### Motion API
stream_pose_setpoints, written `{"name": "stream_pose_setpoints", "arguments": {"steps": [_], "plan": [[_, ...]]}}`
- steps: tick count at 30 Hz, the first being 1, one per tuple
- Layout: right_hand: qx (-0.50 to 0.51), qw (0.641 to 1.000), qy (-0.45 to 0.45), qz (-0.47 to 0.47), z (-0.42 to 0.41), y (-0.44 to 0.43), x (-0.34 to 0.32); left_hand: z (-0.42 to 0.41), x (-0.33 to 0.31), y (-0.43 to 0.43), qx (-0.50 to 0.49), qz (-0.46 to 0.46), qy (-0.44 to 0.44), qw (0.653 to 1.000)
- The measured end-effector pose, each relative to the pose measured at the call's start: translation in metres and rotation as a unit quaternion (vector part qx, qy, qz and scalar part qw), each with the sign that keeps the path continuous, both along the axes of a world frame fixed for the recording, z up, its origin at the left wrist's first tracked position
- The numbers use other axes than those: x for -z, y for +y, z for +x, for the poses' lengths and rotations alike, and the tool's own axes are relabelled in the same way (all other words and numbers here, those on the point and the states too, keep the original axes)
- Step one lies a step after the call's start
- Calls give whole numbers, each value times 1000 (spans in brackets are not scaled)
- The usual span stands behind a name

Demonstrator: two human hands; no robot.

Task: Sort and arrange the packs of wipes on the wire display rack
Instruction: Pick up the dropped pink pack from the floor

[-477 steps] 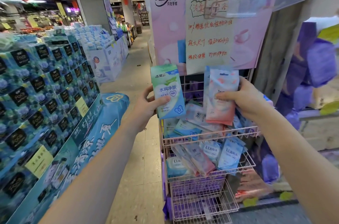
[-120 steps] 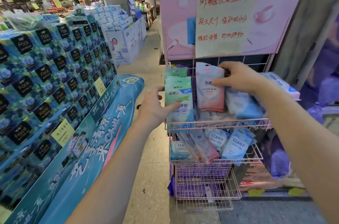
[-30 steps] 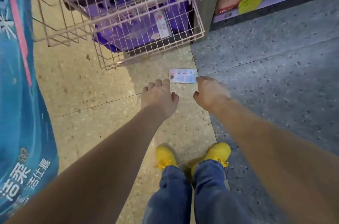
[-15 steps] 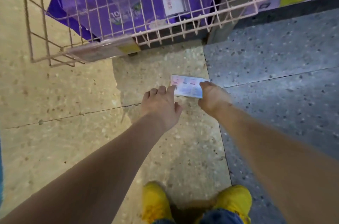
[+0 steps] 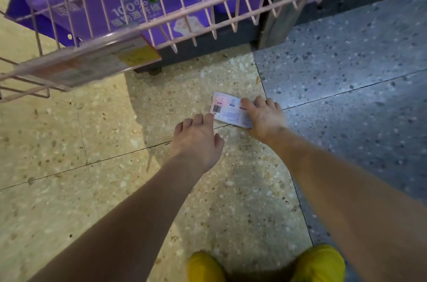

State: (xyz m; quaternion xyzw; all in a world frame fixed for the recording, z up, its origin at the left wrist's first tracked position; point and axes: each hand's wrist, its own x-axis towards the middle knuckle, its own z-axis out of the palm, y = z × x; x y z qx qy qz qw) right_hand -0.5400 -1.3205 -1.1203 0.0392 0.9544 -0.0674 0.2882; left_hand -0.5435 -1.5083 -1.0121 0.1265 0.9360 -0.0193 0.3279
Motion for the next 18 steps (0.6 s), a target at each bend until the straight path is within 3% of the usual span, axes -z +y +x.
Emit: {"name": "stream_pose_setpoints", "arguments": {"steps": [4, 9, 11, 14, 18], "plan": [[134, 983, -26, -124, 3, 1, -23, 10, -8, -4, 6, -6, -3, 1000], [169, 981, -55, -76, 26, -1, -52, 30, -30, 1, 8, -11, -41, 999], [148, 984, -54, -78, 35, -10, -47, 35, -29, 1, 25, -3, -42, 999], [40, 992, -67, -100, 46, -31, -30, 37, -20, -7, 30, -16, -37, 999], [-65, 994, -59, -62, 61, -49, -6, 47, -3, -20, 7, -47, -62, 997]]}}
